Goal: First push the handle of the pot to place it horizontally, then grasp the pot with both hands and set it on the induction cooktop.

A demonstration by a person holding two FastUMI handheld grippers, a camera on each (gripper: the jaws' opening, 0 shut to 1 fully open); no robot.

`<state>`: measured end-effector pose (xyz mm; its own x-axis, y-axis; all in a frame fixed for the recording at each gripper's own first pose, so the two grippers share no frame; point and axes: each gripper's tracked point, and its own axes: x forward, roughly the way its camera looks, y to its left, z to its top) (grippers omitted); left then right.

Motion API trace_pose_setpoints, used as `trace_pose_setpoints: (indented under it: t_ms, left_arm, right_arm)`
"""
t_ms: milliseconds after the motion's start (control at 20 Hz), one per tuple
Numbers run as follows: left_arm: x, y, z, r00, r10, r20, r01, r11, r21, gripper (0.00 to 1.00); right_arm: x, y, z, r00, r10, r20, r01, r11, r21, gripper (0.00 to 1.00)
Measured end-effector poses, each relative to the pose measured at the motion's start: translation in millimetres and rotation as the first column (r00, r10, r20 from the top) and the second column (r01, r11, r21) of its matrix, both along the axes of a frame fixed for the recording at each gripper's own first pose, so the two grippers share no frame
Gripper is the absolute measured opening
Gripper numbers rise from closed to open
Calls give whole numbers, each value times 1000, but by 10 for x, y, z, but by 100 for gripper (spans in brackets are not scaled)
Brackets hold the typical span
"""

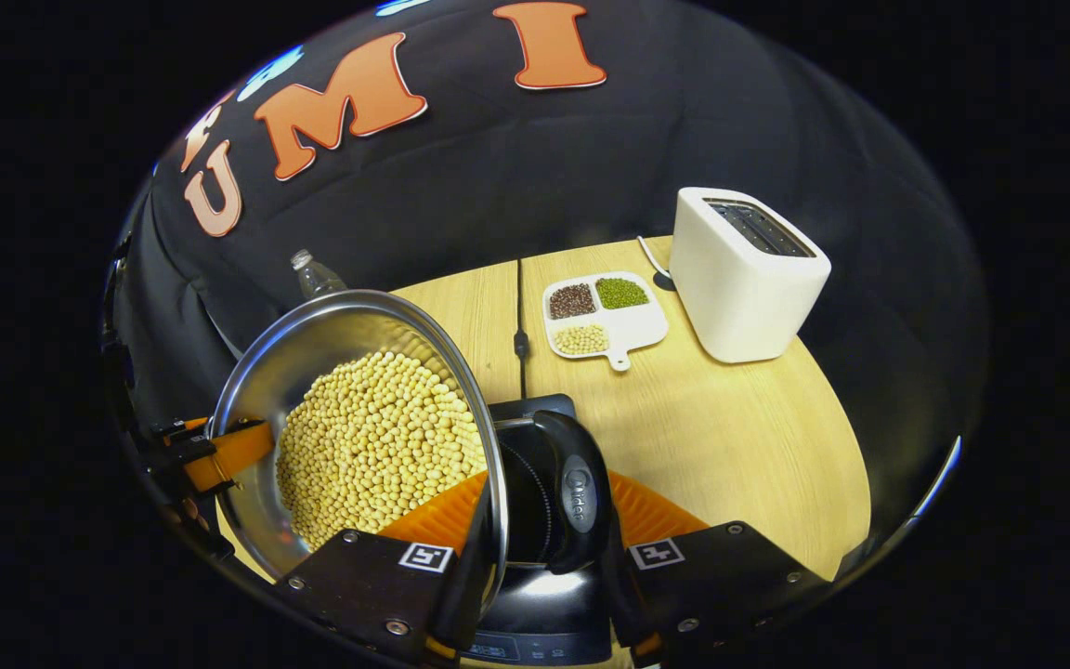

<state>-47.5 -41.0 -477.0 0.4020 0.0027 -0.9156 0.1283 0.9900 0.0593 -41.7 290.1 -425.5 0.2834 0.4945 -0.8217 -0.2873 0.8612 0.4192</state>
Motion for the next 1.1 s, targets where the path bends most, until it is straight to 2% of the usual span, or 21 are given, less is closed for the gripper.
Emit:
trace_pose_setpoints:
  t_ms: [850,900,1050,1100]
  left_arm:
    - [-24,-84,-307,995,-8,-101,5,1000,-31,67]
    - [-8,-79,-297,994,-7,-108,4,1000,-27,67]
    - [11,-105,-289,991,-12,-135,10,1000,-12,67]
    - [34,-112,-276,990,-19,-137,18,1000,-10,67]
  right_arm:
    - [1,-236,-506,998,12,-59,-15,998,-59,55]
    - [-19,-206,-536,998,14,-67,-18,998,-59,51]
    - [-79,-170,-629,996,13,-94,-18,998,-54,60]
    - [-68,-181,-636,995,11,-94,-16,998,-52,55]
